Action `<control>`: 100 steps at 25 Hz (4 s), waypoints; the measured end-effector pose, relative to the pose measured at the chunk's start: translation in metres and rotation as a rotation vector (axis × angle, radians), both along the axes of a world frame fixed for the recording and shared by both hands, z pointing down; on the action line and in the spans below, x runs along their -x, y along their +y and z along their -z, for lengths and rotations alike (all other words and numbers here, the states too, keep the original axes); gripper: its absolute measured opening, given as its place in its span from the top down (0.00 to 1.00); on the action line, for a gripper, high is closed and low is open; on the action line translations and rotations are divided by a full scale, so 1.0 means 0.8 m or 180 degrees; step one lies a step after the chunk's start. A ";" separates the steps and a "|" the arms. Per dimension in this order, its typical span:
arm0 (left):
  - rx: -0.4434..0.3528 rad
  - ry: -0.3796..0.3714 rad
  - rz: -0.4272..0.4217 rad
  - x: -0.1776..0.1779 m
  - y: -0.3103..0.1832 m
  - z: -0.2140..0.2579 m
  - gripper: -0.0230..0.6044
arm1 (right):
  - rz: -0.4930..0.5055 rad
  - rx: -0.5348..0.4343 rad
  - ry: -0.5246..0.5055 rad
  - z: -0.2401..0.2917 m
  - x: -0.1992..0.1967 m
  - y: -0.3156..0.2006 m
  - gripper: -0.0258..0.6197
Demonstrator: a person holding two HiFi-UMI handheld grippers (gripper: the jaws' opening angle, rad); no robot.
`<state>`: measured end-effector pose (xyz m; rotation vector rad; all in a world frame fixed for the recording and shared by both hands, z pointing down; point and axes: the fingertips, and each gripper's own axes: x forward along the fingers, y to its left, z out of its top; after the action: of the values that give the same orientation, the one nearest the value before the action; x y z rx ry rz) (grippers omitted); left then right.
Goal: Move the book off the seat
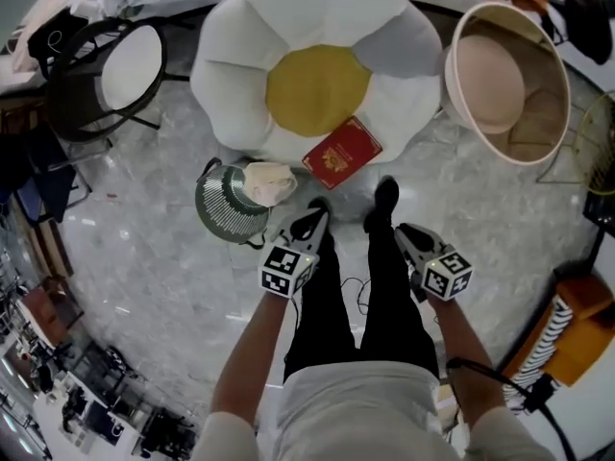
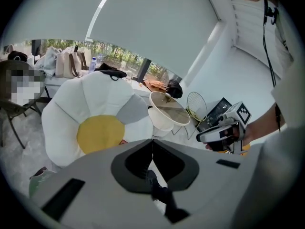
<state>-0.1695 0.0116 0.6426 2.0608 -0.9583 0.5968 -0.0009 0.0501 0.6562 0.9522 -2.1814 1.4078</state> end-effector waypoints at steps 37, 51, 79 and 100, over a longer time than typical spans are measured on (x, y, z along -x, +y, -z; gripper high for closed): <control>0.0712 -0.0560 -0.0505 0.002 -0.071 -0.502 0.57 | -0.0138 0.0847 -0.0075 -0.501 0.042 -0.048 0.55; 0.1198 -0.0723 -0.1288 -0.002 -0.069 -0.595 0.33 | -0.0099 0.1201 0.0137 -0.586 0.080 -0.049 0.47; 0.0863 -0.0782 -0.0880 -0.085 -0.071 -0.376 0.41 | -0.0478 0.0723 0.0181 -0.362 -0.015 -0.102 0.48; 0.0636 -0.0754 -0.1262 -0.302 -0.131 -0.204 0.41 | -0.0873 0.0631 0.0171 -0.189 -0.229 -0.145 0.48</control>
<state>0.0717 -0.0935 0.8061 2.0382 -0.5859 1.1185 0.1821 -0.0663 0.8075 1.2330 -1.8840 1.6640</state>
